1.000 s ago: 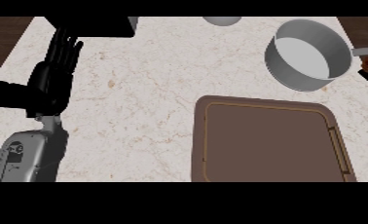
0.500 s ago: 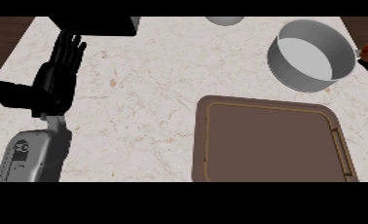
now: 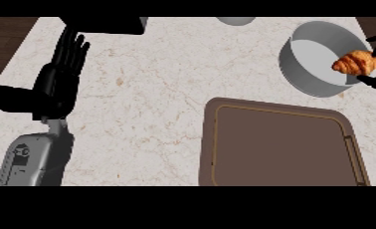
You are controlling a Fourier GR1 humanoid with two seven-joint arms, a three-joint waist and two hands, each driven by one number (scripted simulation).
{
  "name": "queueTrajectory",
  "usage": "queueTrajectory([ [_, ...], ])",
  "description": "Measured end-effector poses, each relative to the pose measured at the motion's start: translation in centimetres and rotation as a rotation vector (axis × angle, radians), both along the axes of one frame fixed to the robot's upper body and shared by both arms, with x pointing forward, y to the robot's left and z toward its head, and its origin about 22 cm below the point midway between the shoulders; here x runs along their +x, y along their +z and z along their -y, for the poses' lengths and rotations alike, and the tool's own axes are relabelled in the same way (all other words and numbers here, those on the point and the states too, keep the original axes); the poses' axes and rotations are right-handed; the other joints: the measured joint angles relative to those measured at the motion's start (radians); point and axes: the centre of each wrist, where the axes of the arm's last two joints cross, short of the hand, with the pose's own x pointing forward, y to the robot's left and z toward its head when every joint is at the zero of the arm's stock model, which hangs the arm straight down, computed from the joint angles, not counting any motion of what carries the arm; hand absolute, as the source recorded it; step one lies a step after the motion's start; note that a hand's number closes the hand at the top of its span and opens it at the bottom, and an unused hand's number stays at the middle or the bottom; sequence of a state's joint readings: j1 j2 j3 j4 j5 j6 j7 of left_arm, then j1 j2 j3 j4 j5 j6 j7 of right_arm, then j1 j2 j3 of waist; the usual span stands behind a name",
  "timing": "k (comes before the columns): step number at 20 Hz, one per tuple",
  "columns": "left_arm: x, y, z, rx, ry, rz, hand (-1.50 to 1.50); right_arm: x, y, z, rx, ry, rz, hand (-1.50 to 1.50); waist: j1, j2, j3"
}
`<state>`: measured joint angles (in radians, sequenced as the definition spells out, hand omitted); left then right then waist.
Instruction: Pick the croissant from the tray and place it in the pot
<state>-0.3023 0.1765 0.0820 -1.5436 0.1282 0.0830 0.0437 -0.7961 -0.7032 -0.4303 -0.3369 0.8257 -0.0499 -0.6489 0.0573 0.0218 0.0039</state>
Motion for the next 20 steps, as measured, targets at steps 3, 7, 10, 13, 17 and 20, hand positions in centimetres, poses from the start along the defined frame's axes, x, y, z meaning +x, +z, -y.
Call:
queueTrajectory([
  [3,0.3,0.2,0.1,0.0,-0.006,0.002,0.0,0.3,-0.3,-0.2,0.036,0.062,-0.046,-1.5,0.001,0.001,-0.001],
  [7,0.3,0.3,0.2,0.0,-0.005,-0.003,0.0,0.4,-1.1,-0.6,0.092,0.135,-0.023,-1.5,-0.001,0.001,0.0],
  [10,0.5,0.8,-0.2,-0.001,0.005,-0.002,0.0,0.8,-0.6,-0.8,0.188,0.178,0.029,-1.5,-0.005,-0.001,0.0],
  [13,0.5,0.6,-0.3,0.003,0.004,-0.004,0.0,1.1,0.6,-0.5,0.31,0.174,0.072,-1.5,-0.009,-0.002,0.0],
  [17,0.2,0.2,-0.3,0.004,0.008,-0.011,0.0,0.6,1.3,0.6,0.478,0.124,0.096,-1.5,-0.011,-0.002,0.0],
  [20,0.1,-0.2,0.0,0.003,0.006,-0.007,0.0,-0.2,1.8,1.9,0.58,0.099,0.113,-1.5,-0.01,0.0,0.001],
])
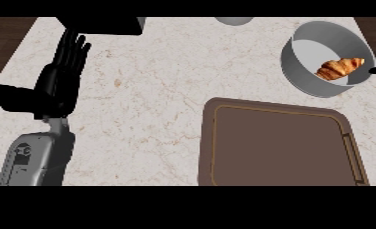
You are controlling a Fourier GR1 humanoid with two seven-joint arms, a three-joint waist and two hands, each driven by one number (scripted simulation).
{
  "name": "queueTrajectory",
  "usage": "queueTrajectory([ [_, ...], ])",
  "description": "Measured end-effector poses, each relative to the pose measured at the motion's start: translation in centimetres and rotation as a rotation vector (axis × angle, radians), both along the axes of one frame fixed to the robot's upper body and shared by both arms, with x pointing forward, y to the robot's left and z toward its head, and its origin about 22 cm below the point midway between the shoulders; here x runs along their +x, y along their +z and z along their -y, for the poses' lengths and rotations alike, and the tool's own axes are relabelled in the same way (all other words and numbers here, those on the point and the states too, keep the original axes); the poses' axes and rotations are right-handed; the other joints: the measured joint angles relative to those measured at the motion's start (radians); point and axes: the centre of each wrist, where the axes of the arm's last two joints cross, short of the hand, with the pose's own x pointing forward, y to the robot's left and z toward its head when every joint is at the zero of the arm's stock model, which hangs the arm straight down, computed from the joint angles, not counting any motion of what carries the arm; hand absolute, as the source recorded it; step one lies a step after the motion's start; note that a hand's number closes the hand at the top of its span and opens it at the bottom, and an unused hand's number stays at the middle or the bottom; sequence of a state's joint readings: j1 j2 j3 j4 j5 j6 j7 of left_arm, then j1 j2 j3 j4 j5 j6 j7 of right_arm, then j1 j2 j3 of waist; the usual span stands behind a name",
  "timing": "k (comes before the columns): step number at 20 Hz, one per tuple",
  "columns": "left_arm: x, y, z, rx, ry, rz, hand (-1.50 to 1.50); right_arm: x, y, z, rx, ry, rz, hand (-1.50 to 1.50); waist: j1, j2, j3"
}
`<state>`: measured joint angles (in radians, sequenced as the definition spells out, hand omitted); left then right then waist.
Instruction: Pick the croissant from the tray and place it in the pot
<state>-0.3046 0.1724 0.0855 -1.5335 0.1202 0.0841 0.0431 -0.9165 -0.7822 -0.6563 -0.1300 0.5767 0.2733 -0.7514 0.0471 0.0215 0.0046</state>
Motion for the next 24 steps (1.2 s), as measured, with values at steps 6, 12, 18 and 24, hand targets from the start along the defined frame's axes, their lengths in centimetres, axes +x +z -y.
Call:
queueTrajectory([
  [6,0.2,0.2,-0.2,0.004,-0.003,0.013,0.0,-2.3,0.9,2.9,0.138,-0.059,0.069,-1.5,0.005,0.006,0.002],
  [12,0.2,0.5,0.0,-0.004,-0.006,0.018,0.0,-4.9,1.8,5.7,0.199,-0.117,0.093,-1.5,0.011,0.012,0.005],
  [18,0.0,0.6,0.0,-0.002,-0.015,0.02,0.0,-7.3,2.5,7.8,0.221,-0.175,0.114,-1.5,0.018,0.016,0.008],
  [24,0.2,0.6,0.2,-0.007,-0.011,0.022,0.0,-9.0,2.8,9.1,0.222,-0.202,0.112,-1.5,0.013,0.018,0.01],
])
